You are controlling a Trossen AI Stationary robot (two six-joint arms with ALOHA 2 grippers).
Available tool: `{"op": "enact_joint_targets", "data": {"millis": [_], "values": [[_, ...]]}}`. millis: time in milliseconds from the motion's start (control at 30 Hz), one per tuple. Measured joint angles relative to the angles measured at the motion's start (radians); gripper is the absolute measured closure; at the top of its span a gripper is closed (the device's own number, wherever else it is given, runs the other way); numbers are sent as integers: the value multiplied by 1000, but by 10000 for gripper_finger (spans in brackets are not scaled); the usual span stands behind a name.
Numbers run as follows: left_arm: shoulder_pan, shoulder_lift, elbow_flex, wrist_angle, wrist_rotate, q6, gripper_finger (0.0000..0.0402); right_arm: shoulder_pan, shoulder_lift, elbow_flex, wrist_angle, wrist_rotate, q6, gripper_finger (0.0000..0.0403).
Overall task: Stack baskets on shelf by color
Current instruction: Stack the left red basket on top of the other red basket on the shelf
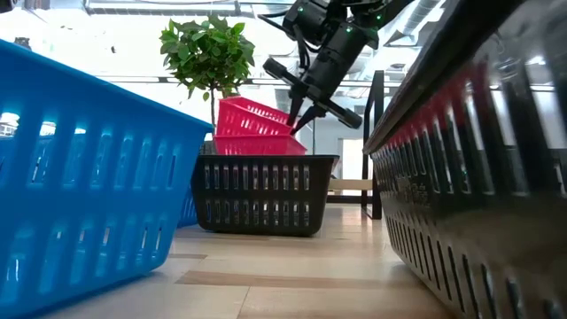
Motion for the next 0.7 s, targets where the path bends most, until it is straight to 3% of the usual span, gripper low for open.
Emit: {"op": "enact_joint_targets", "data": {"millis": [700], "values": [[0, 0, 0, 1, -24, -10, 136, 1, 0, 0, -75, 0, 45, 374]]}}
